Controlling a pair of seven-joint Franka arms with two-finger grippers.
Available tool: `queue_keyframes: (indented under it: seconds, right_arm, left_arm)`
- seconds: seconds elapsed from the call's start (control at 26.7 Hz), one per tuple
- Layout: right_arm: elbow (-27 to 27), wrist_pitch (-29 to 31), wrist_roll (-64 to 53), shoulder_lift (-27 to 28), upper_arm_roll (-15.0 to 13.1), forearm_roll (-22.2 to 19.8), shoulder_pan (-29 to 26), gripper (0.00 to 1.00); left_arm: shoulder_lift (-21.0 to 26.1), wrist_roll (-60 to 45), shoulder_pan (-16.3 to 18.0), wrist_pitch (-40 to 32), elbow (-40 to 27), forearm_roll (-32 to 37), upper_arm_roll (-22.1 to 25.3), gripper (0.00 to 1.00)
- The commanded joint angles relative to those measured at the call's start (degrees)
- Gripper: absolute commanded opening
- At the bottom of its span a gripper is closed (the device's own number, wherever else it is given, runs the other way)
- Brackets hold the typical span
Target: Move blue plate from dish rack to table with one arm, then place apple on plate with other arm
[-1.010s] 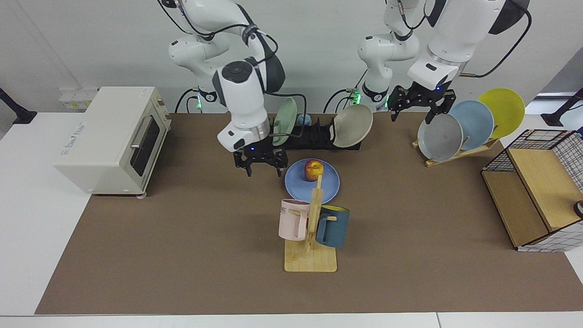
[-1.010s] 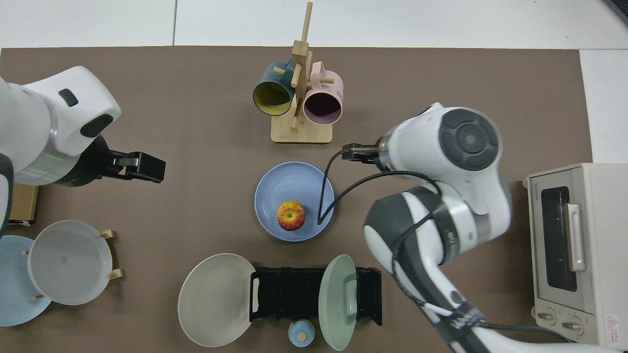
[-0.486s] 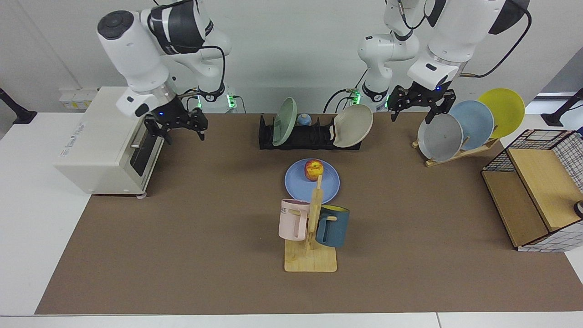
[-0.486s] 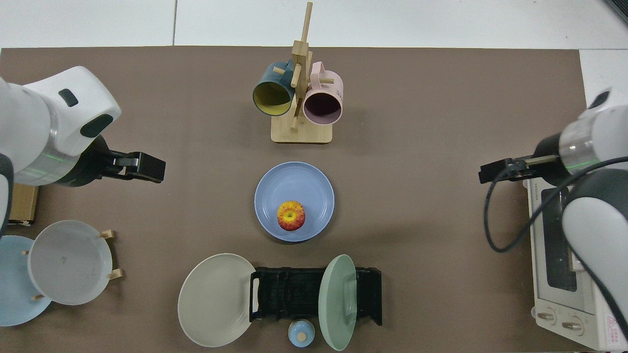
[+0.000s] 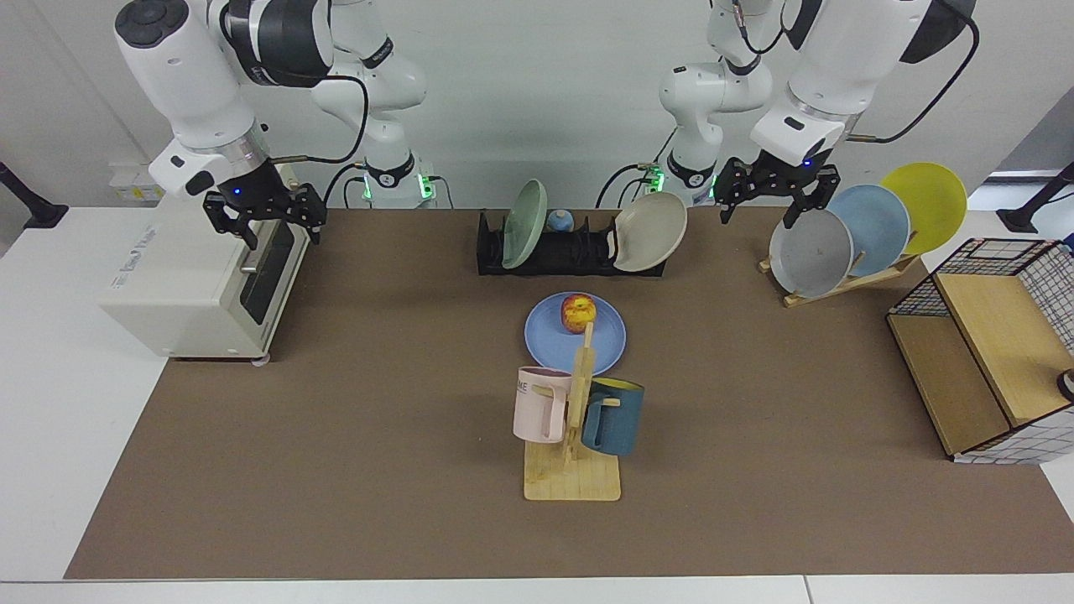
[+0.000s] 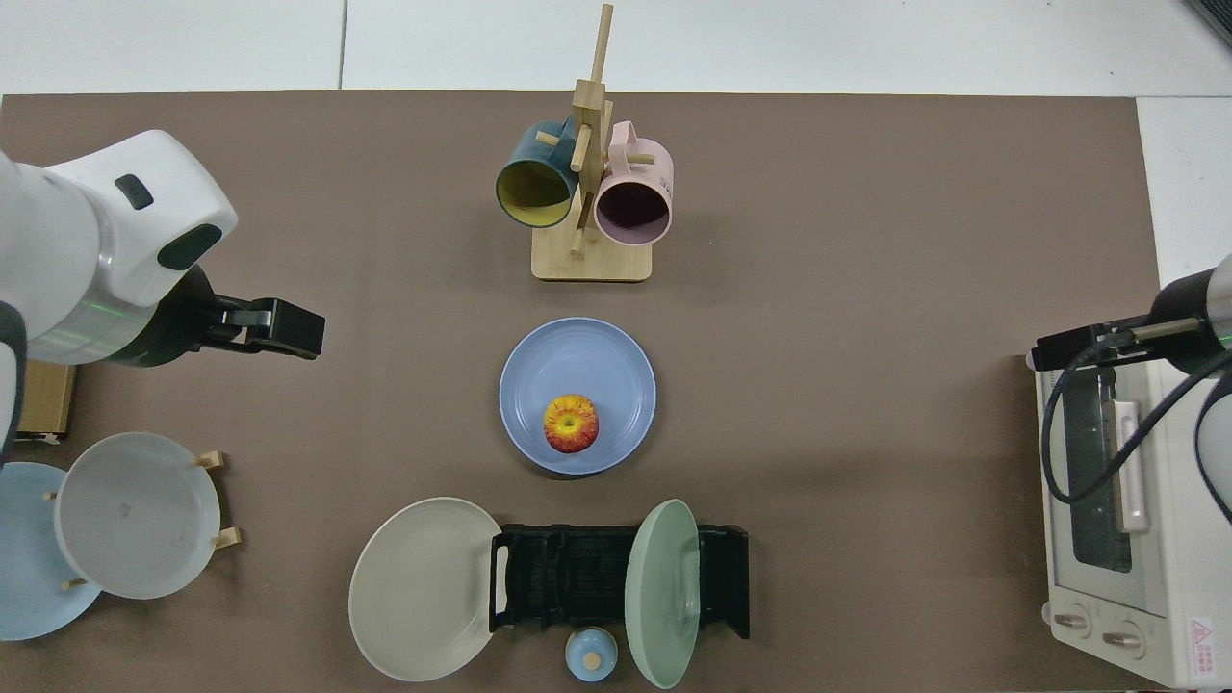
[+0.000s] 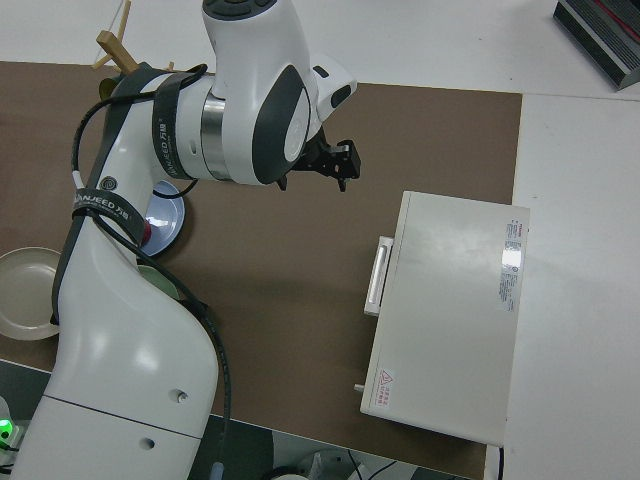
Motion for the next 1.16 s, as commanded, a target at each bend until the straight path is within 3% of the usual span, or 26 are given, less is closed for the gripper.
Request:
queue_keyframes:
  seconds: [0.0,1.12]
  right_arm:
    - [-0.8,2.1,-0.3,-0.4,0.8,0.0,-1.7,1.0]
    - [-0.7,2.4,2.5,-0.4,0.8,0.3,-1.7,1.0]
  left_arm:
    - [-0.2,0.3,0.1,-0.5,0.6,0.2,-0.3,1.0]
    - [-0.2,0.0,0.1,-0.3,0.6,0.2,-0.4,1.0]
